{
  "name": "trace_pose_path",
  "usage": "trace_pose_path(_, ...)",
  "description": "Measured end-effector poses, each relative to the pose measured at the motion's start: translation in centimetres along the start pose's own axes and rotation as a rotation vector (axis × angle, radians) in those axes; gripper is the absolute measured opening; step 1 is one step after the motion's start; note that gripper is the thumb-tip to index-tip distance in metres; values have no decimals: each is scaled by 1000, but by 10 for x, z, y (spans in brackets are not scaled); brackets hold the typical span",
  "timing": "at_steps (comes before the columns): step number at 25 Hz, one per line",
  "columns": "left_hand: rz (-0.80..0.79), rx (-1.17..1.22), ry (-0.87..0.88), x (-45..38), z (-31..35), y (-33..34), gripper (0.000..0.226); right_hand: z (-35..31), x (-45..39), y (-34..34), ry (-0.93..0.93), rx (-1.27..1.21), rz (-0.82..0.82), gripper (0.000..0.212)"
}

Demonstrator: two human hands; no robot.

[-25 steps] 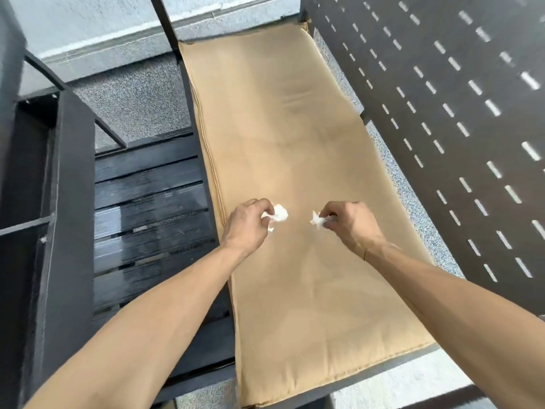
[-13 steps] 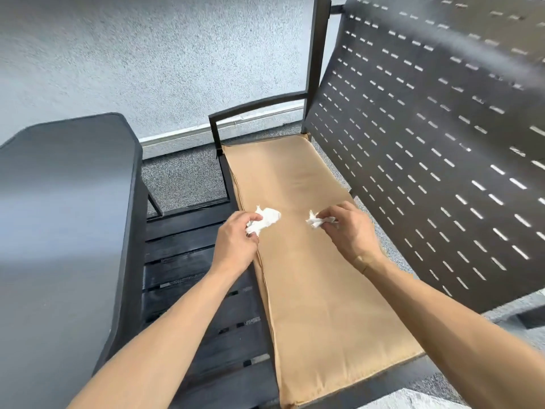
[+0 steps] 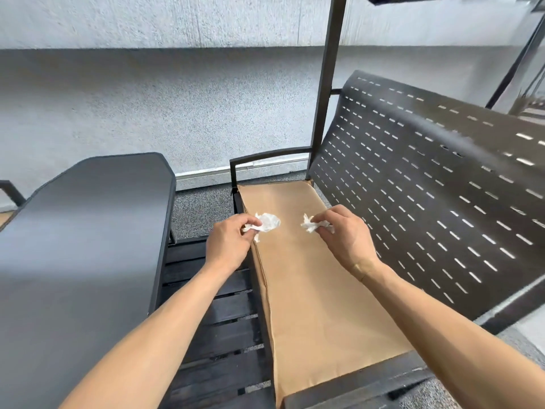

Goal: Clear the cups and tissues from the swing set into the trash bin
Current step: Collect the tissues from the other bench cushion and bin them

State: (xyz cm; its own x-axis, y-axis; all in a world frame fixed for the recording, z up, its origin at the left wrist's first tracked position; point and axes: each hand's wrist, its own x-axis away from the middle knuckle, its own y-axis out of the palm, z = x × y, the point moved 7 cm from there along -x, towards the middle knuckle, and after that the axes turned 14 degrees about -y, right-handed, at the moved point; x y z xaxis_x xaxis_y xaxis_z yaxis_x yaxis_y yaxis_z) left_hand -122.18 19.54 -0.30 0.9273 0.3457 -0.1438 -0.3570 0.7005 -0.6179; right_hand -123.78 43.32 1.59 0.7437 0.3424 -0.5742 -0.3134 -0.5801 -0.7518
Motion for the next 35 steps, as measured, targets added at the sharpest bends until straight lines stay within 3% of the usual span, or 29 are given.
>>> trace_pose_path(8,181,-49,-46,84,-2,-53,9,-57,30,-27,-163,-107,15,12)
trace_pose_path(16,355,-76,-91,196,-12,-97,15,-110,94,-39,-293,-241,-68,12)
trace_pose_path(19,425,-130,-111,230,-28,-125,7,-144,99,-33,-328,-284,-113,13)
trace_pose_path(35,734,-308,-404,427,-188,-370,7,-461,164,74,-641,-549,-312,13)
